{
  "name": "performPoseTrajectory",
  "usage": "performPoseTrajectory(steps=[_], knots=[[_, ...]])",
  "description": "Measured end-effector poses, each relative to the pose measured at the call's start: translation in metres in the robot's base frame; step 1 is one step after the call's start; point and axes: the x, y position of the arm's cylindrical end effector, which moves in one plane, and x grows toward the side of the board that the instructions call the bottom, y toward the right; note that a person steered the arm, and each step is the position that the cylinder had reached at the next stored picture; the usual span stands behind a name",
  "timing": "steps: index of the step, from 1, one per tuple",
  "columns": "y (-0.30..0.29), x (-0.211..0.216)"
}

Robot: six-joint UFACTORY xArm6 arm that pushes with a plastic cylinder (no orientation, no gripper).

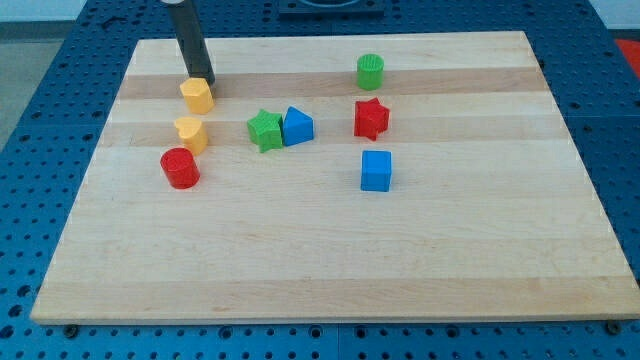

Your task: Push blue triangle slightly up

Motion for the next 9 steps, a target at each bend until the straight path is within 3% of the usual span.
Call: performPoseTrajectory(steps=[2,4,6,9], knots=[[-0.001,0.001],[-0.043,-0.004],[0.026,-0.023],[0.170,0.024]])
